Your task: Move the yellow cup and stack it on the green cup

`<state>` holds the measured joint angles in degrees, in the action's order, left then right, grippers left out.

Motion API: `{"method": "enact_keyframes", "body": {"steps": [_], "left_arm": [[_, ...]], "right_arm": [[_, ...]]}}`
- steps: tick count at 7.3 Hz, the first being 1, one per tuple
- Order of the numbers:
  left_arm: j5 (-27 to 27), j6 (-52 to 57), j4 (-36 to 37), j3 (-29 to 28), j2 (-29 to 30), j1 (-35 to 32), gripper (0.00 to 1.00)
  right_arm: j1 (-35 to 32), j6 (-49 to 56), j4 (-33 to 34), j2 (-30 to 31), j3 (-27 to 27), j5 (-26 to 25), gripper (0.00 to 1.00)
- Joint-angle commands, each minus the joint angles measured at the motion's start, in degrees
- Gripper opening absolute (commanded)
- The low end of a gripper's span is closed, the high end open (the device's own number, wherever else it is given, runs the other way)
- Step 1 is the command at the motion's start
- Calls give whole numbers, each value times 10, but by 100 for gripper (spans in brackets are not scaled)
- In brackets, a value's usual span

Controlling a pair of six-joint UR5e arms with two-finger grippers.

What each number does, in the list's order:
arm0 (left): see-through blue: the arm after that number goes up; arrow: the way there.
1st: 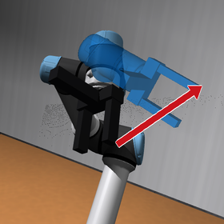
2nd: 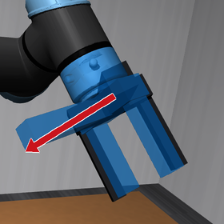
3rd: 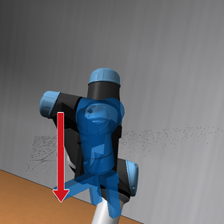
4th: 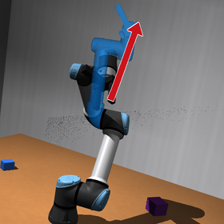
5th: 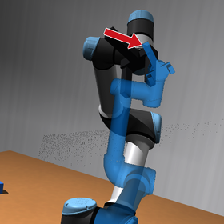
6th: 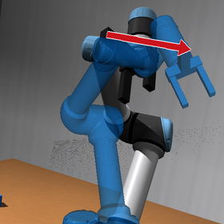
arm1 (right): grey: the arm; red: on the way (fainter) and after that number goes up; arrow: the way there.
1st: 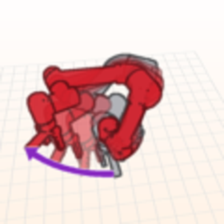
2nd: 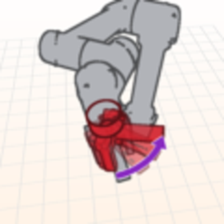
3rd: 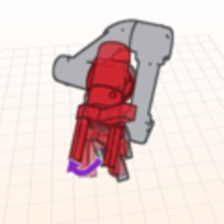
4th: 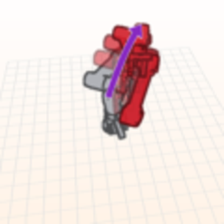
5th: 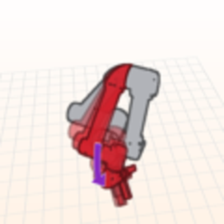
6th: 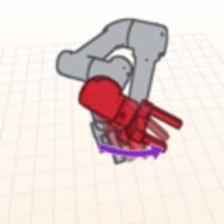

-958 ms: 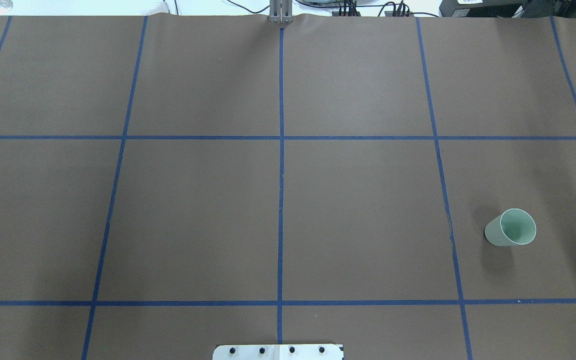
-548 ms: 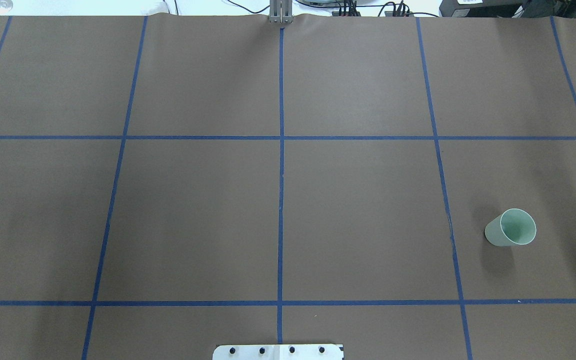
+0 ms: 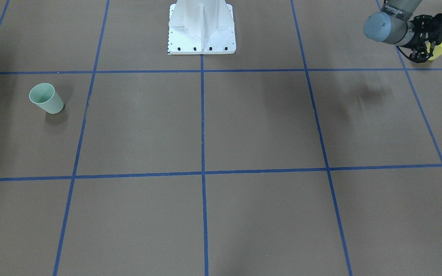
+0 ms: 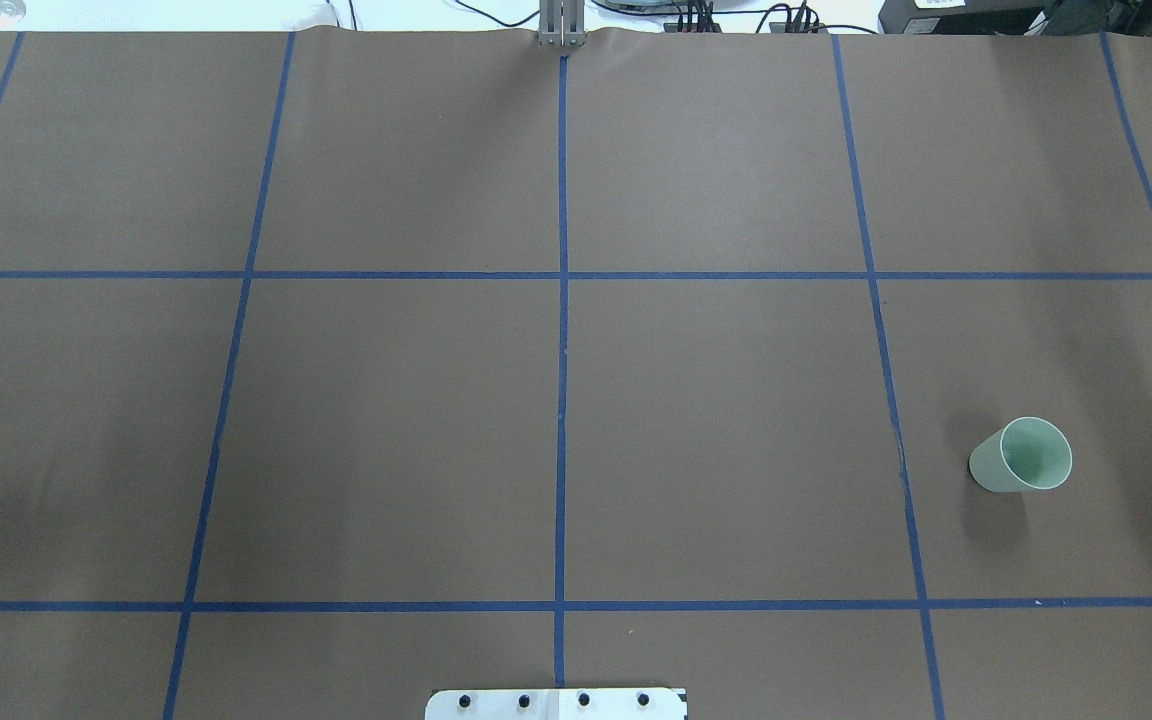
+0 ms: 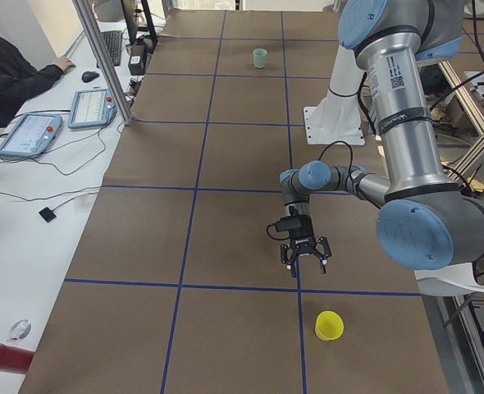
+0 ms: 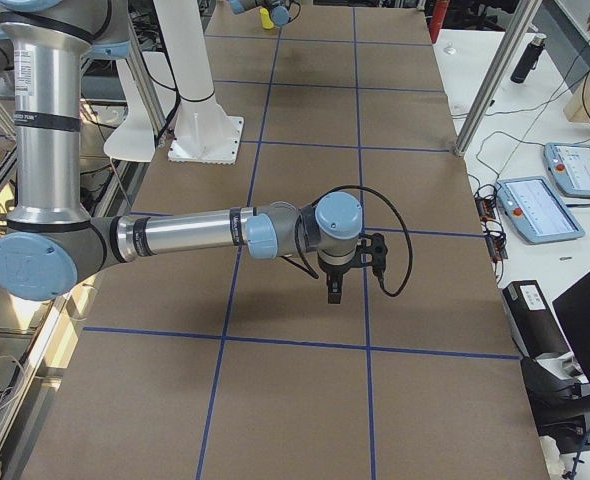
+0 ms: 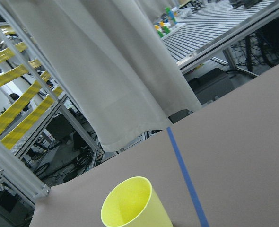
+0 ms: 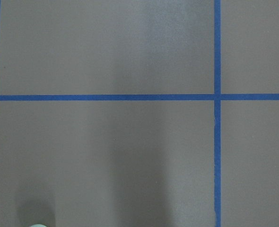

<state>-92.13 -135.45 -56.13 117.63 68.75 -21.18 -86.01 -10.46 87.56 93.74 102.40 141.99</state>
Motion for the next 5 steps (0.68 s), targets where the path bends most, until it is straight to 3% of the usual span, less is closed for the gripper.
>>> {"method": "enact_keyframes", "body": {"steps": [1, 3, 5], "left_arm": [[-46, -115, 3, -64, 22, 36, 100], [-70, -159, -2, -154, 73, 41, 100], [-69, -171, -2, -183, 75, 42, 100]], "right_arm": [[1, 0, 1, -5, 0, 0, 100], [1, -1, 1, -7, 3, 2, 100], [1, 0, 2, -11, 3, 3, 100]]}}
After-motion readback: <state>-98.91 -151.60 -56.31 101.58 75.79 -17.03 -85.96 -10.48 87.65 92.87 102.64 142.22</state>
